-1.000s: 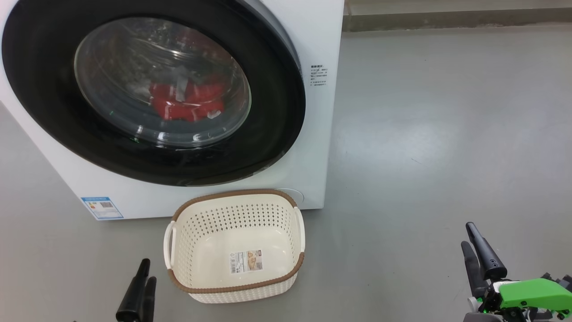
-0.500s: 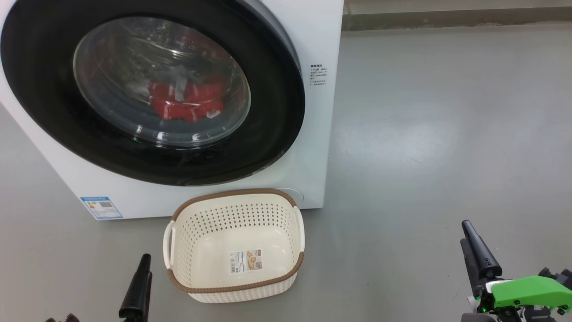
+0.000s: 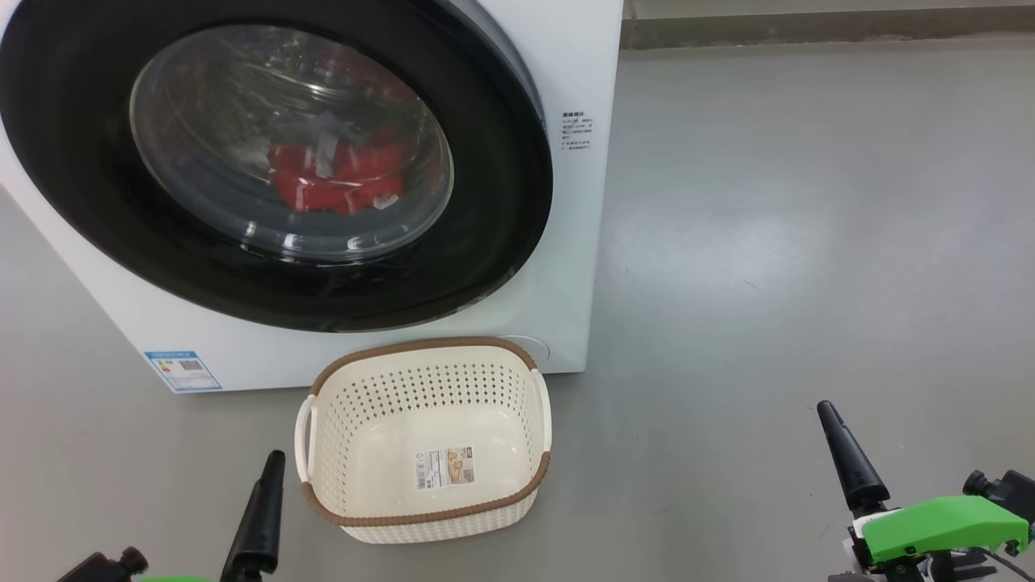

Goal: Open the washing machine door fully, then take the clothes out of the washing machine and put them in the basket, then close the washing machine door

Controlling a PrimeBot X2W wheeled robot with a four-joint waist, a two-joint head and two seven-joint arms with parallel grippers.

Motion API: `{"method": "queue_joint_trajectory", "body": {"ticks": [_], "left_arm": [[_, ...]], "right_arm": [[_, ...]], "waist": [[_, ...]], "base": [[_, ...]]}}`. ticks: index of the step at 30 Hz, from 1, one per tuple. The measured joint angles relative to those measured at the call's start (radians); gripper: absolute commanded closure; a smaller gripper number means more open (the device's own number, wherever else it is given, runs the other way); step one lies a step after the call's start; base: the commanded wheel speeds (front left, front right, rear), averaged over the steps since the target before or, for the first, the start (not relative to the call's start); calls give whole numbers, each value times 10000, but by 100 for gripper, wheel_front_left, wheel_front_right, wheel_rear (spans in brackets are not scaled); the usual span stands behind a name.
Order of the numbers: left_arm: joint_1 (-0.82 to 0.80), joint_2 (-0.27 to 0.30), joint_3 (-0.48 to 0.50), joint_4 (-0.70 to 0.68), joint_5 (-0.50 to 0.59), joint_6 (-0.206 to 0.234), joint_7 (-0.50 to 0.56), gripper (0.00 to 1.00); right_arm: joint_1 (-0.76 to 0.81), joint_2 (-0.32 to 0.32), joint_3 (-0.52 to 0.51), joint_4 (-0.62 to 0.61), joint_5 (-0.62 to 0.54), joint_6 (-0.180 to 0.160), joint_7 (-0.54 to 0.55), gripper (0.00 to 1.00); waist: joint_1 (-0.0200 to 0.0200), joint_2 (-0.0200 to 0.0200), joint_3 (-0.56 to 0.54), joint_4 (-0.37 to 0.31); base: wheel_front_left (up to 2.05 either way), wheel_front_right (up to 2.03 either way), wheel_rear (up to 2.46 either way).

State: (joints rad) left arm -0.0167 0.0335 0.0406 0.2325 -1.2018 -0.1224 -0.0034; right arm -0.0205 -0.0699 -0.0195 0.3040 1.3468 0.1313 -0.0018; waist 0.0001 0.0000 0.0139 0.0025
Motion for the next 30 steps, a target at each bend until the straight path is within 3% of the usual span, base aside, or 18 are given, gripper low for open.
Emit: {"method": "queue_joint_trajectory", "body": {"ticks": [30], "left_arm": [[330, 10, -441, -744, 4500, 339, -865, 0]], "right_arm": [[7, -439, 614, -176, -3124, 0, -865, 0]], "waist": [[0, 0, 68, 11]], "base": [[0, 0, 0]]}}
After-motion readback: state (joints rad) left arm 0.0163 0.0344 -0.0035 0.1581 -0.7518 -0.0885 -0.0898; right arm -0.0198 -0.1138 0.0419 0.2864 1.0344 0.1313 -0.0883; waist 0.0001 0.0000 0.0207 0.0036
